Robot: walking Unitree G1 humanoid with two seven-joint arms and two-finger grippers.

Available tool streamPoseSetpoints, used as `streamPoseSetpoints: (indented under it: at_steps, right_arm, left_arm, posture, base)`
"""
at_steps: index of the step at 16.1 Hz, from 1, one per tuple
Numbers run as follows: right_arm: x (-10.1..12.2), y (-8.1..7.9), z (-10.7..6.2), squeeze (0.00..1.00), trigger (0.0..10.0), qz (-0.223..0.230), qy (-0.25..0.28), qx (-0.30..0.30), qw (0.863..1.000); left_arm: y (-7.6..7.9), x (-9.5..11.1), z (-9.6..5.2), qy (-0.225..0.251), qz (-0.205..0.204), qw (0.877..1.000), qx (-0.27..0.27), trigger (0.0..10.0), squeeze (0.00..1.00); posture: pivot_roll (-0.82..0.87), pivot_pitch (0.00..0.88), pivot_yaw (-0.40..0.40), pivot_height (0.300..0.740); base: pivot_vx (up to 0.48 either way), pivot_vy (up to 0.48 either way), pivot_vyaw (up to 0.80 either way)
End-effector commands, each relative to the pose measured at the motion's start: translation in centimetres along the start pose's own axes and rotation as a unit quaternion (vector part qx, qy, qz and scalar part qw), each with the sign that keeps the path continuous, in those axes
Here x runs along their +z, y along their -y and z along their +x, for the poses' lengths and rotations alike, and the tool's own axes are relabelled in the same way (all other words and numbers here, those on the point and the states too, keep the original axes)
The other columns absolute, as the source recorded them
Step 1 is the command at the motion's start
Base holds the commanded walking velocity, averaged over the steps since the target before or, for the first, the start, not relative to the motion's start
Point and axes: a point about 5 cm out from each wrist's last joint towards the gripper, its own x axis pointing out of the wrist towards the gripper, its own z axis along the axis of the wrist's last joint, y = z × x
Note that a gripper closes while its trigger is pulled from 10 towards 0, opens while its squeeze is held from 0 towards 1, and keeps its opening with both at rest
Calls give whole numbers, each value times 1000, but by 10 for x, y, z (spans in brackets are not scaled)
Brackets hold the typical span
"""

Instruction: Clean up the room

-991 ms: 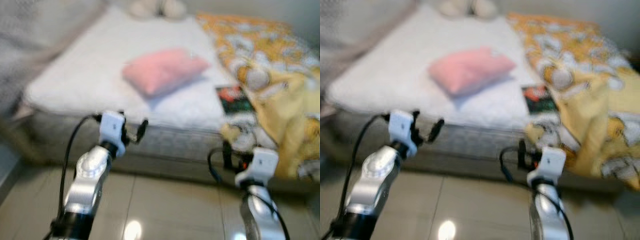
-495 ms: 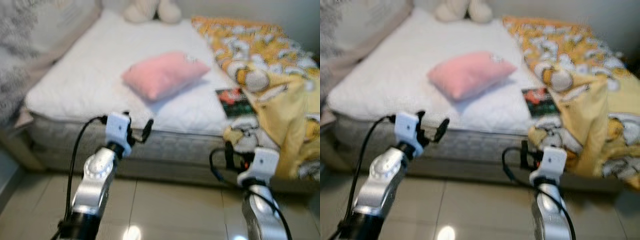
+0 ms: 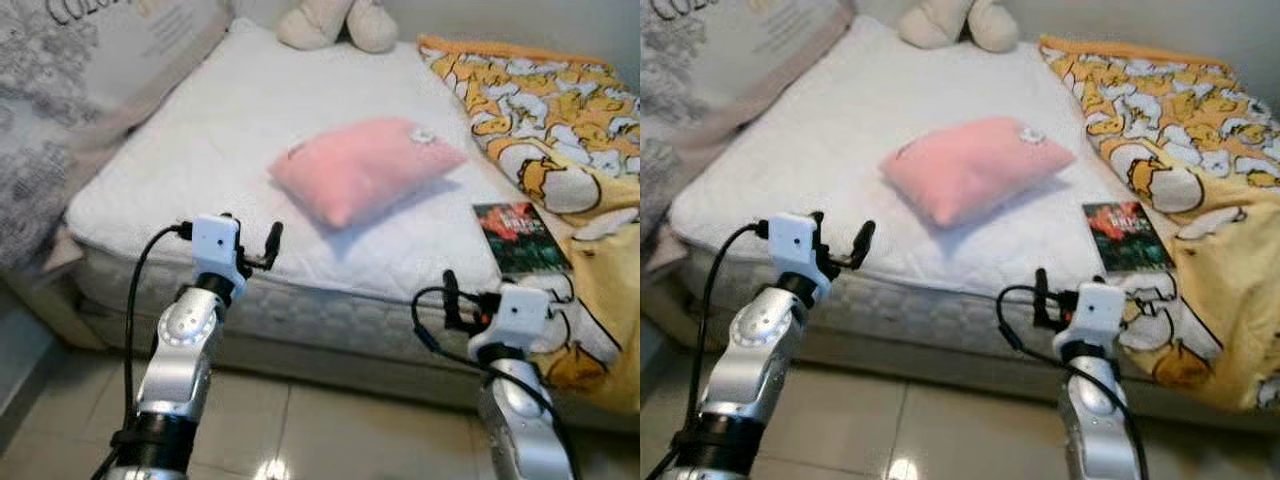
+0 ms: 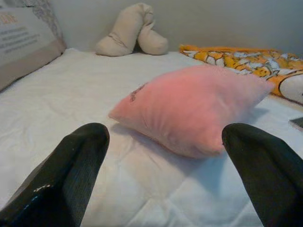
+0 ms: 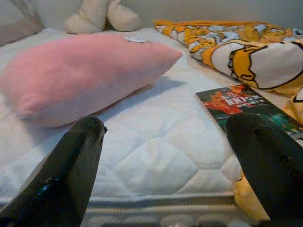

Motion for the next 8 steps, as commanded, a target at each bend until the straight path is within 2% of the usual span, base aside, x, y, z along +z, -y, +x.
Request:
streamPoseSetpoints:
  at_steps: [1, 3, 4, 5, 8]
  right_arm:
    - [-1, 10, 1, 180, 10000, -6, -2, -14, 1000]
    - [-1, 10, 1, 180, 10000, -6, -2, -13, 1000]
    - [-1, 9, 2, 180, 10000, -7, -2, -12, 1000]
    - [-1, 9, 2, 173, 10000, -7, -2, -12, 1000]
    - [-2, 8, 2, 173, 10000, -6, -2, -13, 1000]
  left_arm:
    - [10, 1, 6, -3, -14, 1000, -13, 10000, 0]
    - [11, 1, 8, -4, -12, 1000, -14, 10000, 0]
    - [12, 1, 8, -4, -9, 1000, -21, 10000, 929]
    - [15, 3, 8, 4, -2, 999, -33, 10000, 1000]
    - [21, 5, 10, 8, 10, 998, -53, 10000, 1000]
  posture:
    - [-25, 0, -30, 740]
    - [-26, 0, -30, 740]
    - [-26, 0, -29, 740]
    - [-27, 0, -29, 740]
    - [-28, 0, -26, 740]
  base:
    - [450, 0, 0]
    - [454, 0, 0]
    - [454, 0, 0]
    - [480, 0, 0]
    - [480, 0, 0]
